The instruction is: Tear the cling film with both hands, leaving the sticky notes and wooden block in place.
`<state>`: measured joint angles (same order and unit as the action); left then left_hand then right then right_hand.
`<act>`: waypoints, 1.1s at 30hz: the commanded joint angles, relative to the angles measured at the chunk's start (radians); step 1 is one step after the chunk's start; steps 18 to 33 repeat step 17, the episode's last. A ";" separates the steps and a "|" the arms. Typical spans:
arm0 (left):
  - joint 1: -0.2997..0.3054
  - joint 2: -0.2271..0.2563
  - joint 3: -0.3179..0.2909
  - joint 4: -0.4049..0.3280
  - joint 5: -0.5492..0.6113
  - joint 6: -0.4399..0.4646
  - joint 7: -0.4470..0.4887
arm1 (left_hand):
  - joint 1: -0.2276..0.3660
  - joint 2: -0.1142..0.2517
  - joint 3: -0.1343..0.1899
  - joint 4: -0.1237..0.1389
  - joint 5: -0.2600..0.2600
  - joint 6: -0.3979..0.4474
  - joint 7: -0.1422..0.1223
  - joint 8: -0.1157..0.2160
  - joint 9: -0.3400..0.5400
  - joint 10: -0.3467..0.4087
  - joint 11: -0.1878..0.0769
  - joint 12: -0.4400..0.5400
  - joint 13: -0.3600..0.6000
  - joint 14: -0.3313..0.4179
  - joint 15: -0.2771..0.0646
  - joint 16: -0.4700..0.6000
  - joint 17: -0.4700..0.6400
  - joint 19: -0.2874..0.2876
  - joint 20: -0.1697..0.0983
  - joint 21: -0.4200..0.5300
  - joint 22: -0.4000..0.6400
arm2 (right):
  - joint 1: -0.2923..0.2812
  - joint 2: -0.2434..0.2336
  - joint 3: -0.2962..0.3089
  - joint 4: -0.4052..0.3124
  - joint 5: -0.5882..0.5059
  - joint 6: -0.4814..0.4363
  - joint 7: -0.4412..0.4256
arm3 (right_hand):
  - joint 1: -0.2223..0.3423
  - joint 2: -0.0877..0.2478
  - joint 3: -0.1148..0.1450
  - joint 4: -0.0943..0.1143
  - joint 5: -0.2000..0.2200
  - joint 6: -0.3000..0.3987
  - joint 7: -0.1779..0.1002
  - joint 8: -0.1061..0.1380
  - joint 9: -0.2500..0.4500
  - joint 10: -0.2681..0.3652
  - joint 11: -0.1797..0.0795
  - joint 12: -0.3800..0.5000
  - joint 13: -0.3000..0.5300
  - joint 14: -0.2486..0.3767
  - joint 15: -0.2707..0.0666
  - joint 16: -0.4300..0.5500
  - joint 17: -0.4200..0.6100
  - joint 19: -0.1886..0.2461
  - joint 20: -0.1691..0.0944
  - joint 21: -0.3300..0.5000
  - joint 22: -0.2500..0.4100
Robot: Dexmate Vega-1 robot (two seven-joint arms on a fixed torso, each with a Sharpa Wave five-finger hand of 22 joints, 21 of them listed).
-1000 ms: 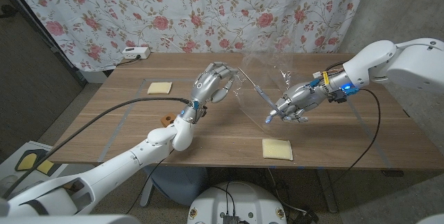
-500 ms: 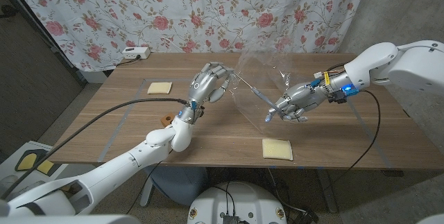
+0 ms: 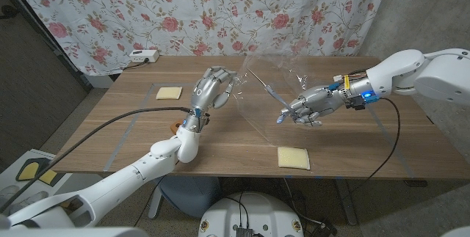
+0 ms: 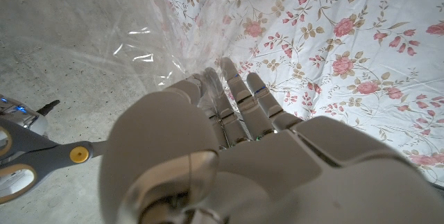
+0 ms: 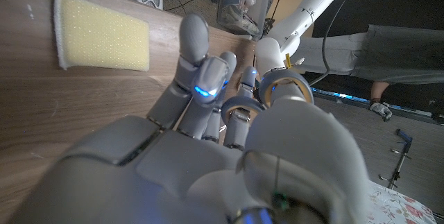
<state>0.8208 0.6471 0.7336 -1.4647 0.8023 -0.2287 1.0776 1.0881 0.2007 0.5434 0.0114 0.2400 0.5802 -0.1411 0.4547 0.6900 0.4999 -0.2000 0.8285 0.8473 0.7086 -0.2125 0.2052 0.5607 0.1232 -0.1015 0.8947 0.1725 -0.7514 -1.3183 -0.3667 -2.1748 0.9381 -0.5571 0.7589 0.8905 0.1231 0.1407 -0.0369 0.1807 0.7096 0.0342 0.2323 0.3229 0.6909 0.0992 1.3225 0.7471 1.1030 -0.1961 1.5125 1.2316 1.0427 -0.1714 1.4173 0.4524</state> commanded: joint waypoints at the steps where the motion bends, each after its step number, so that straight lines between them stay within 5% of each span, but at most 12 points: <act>1: 0.014 -0.021 -0.031 0.032 -0.041 0.001 0.039 | 0.005 -0.001 0.004 0.003 0.002 0.001 0.003 0.003 0.002 0.005 0.004 0.008 -0.001 -0.004 -0.013 0.004 0.003 0.002 0.008 -0.001 0.002 | 0.031 0.045 -0.009 0.021 -0.003 0.003 -0.016 | -0.011 0.001 0.007 0.002 0.006 0.068 0.064 -0.004 0.003 0.193 -0.184 -0.007 -0.001 0.005 -0.007 0.003 0.003 0.010 -0.046 0.008 0.001; 16: 0.048 -0.027 -0.066 0.058 -0.038 -0.026 0.039 | 0.006 -0.004 0.005 0.002 -0.002 0.011 0.006 0.010 -0.001 0.010 0.007 0.008 -0.014 -0.004 -0.013 0.005 0.004 0.005 0.009 -0.002 0.002 | 0.095 0.111 -0.086 0.064 -0.056 -0.033 0.008 | -0.019 0.008 0.017 -0.004 0.007 0.076 0.064 -0.006 0.010 0.195 -0.182 -0.004 0.006 0.007 -0.007 0.005 0.003 0.006 -0.046 0.018 -0.003; 33: 0.047 -0.029 -0.066 0.064 -0.037 -0.029 0.039 | 0.006 -0.004 0.005 0.002 -0.002 0.011 0.005 0.010 -0.001 0.010 0.007 0.008 -0.015 -0.004 -0.013 0.005 0.004 0.005 0.009 -0.002 0.002 | 0.097 0.113 -0.089 0.067 -0.059 -0.036 0.009 | -0.019 0.008 0.017 -0.004 0.007 0.075 0.064 -0.007 0.010 0.196 -0.183 -0.005 0.004 0.007 -0.007 0.005 0.003 0.007 -0.046 0.019 -0.002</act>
